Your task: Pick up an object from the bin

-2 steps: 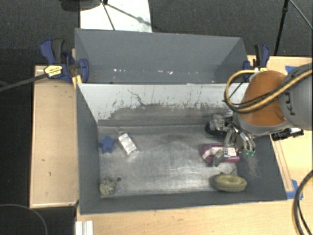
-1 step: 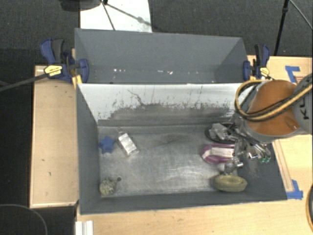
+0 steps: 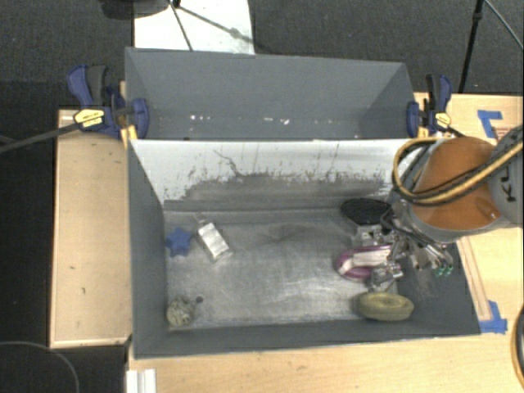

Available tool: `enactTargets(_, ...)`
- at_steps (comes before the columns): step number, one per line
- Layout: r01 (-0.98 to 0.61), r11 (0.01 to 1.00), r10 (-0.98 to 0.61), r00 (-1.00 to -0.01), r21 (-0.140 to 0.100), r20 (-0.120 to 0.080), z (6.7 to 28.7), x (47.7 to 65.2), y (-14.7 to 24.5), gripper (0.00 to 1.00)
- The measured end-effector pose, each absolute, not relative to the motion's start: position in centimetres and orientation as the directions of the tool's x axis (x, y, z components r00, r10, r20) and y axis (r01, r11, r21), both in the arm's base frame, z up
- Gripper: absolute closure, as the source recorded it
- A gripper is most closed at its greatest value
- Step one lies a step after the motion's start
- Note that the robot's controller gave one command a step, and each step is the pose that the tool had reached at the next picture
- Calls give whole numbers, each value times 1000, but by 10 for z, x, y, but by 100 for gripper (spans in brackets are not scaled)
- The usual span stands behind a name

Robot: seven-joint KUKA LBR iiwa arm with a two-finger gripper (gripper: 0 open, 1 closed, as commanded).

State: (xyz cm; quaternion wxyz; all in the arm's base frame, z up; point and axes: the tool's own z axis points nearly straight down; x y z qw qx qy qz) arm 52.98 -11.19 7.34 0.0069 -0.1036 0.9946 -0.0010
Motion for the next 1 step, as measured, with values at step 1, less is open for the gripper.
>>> enactTargets(1,-531,847,-531,-847,-6,-7,262,547,-112,100)
